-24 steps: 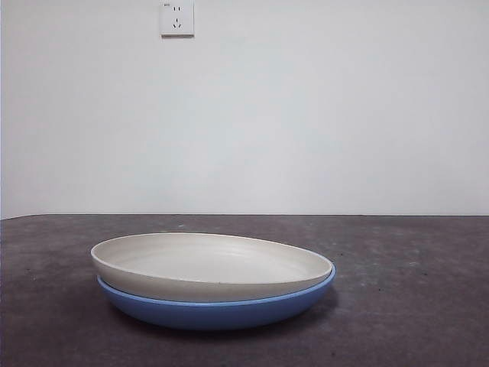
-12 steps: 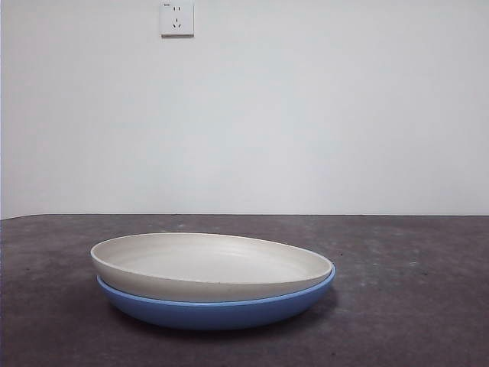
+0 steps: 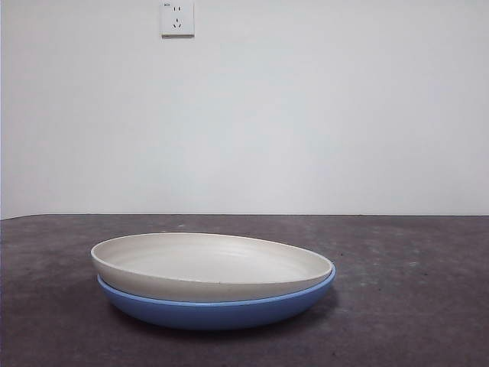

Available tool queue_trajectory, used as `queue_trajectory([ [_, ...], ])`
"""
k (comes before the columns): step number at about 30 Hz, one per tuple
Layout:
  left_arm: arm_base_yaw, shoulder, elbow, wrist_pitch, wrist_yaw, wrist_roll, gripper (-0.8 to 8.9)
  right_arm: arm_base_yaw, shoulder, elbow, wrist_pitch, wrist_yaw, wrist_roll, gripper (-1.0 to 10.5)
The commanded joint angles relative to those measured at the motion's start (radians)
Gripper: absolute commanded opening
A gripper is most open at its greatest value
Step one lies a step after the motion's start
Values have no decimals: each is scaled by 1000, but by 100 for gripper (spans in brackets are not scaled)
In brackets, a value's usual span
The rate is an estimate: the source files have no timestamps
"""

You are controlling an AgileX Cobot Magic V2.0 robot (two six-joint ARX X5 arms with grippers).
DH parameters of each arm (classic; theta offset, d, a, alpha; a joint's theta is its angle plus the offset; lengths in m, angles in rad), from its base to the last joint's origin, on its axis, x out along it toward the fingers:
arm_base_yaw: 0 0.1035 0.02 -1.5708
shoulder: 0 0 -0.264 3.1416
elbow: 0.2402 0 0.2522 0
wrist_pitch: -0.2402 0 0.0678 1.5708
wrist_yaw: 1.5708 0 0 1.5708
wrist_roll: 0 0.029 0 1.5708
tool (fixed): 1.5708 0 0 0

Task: Pick up the white plate, put it on the blue plate, put it on desk

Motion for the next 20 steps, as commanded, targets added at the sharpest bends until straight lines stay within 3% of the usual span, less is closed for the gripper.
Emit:
queue_trajectory([
  [1,-9,3,12,11,-2,-2,26,5,3,18,-4,-1,-7,18],
  [11,0,4,11,13,-2,-2,26,5,3,18,19,-2,-7,18],
  [20,221,-28,-91,45,21,-3,26,5,3,18,19,-2,-7,18],
])
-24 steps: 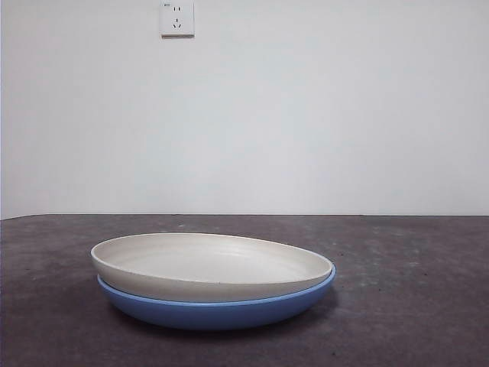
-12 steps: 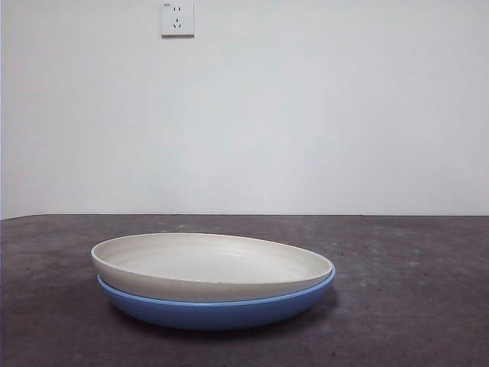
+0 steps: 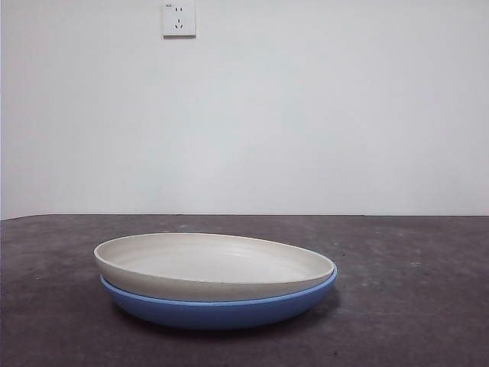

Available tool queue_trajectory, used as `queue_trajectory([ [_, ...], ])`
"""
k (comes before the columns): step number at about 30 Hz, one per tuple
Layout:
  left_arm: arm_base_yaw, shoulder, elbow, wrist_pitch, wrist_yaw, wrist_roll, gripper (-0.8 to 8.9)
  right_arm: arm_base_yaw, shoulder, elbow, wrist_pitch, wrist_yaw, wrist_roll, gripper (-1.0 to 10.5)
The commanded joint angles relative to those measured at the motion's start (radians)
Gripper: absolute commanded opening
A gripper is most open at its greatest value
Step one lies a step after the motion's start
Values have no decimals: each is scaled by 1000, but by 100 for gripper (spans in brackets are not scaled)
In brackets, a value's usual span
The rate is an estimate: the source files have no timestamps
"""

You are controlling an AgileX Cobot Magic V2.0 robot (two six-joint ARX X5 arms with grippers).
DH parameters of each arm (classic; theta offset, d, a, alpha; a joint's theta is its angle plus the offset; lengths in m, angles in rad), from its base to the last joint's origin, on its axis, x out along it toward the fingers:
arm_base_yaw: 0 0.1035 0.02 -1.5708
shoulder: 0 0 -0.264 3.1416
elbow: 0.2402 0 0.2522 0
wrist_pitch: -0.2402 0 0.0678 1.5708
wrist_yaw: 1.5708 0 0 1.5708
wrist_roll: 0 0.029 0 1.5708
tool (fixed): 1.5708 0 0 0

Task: Pick up the white plate, put it on the blue plate, put it on desk

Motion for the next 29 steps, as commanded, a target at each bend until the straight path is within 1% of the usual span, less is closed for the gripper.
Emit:
queue_trajectory([
  [1,67,-37,-77,67,4,-2,26,5,3,18,18,-1,-7,18],
  [4,149,-116,-261,294,4,-5,26,5,3,18,18,-1,-7,18],
  [5,181,-154,-354,412,3,-14,26,5,3,18,18,-1,-7,18],
  [8,256,-238,-578,684,-8,-47,26,5,3,18,18,-1,-7,18],
  [11,316,-303,-768,858,-8,-80,26,5,3,18,18,-1,-7,18],
  [14,367,-354,-921,972,-16,-127,26,5,3,18,18,-1,-7,18],
  [17,398,-409,-1044,1056,-27,-134,26,5,3,18,18,-1,-7,18],
  [19,404,-448,-1106,1083,-29,-134,26,5,3,18,18,-1,-7,18],
  [23,404,-518,-1191,1093,-68,-134,26,5,3,18,18,-1,-7,18],
  [29,404,-575,-1258,1094,-71,-134,26,5,3,18,18,-1,-7,18],
])
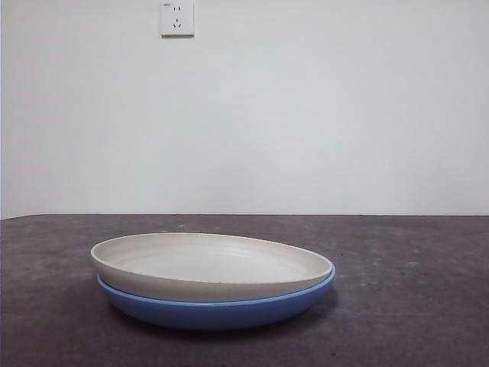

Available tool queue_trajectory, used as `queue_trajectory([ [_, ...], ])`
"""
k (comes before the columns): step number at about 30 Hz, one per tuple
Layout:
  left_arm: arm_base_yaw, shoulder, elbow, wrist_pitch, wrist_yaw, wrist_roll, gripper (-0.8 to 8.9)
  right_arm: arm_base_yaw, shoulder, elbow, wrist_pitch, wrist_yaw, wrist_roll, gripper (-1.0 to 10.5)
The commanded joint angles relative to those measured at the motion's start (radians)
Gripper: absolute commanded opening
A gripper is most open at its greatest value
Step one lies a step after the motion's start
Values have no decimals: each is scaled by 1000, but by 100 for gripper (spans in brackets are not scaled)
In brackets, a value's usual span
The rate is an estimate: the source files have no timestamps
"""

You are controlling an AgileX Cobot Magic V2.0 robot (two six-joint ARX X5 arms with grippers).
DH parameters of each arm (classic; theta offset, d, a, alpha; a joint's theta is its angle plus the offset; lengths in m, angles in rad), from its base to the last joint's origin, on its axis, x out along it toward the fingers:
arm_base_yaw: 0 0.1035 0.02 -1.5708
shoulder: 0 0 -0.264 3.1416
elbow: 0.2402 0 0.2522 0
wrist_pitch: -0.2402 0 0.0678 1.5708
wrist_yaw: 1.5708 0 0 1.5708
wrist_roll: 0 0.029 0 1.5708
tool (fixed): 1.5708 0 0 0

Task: Pick up the white plate, put it on the blue plate, put it on desk

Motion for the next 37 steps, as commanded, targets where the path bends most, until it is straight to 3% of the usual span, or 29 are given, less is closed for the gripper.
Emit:
queue_trajectory([
  [1,0,-18,-20,26,-3,-3,26,5,3,18,18,-1,-7,18],
  [8,0,-19,-21,-33,-3,1,26,5,3,18,18,-1,-7,18],
  [33,0,-19,-21,-25,-3,1,26,5,3,18,18,-1,-7,18],
  [37,0,-19,-21,-25,-3,1,26,-34,2,18,18,-1,-18,18],
])
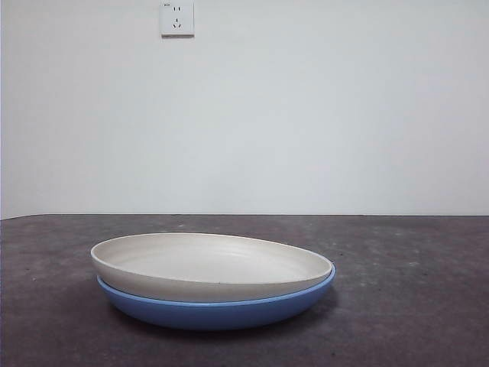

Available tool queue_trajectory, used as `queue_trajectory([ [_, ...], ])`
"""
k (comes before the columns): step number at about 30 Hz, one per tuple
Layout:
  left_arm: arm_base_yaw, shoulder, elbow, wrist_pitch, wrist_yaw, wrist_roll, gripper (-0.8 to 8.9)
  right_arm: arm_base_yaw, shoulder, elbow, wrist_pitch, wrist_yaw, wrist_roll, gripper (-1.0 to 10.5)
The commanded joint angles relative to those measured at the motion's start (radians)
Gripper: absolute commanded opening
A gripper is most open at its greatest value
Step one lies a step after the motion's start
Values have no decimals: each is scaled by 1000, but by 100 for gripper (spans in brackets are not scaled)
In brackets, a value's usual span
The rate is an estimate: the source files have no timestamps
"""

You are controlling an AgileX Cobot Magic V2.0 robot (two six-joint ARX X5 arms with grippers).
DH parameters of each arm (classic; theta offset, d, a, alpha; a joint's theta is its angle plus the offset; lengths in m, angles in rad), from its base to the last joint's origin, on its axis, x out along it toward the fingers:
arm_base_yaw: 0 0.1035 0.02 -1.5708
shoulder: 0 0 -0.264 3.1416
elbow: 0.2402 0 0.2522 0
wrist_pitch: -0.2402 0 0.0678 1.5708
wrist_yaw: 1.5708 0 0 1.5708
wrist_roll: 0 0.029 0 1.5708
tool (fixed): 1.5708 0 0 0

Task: Pick up the white plate, put it on the blue plate, put it on desk

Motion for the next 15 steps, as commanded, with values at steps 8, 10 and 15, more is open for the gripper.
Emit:
queue_trajectory([
  [8,0,0,-21,13,-3,0,26,-288,-104,-241,317,-3,-179,18],
  [10,0,0,-21,12,-3,0,26,-347,-165,-404,488,-3,-179,18],
  [15,0,0,-21,12,-3,0,26,-430,-324,-809,933,-5,-176,18],
])
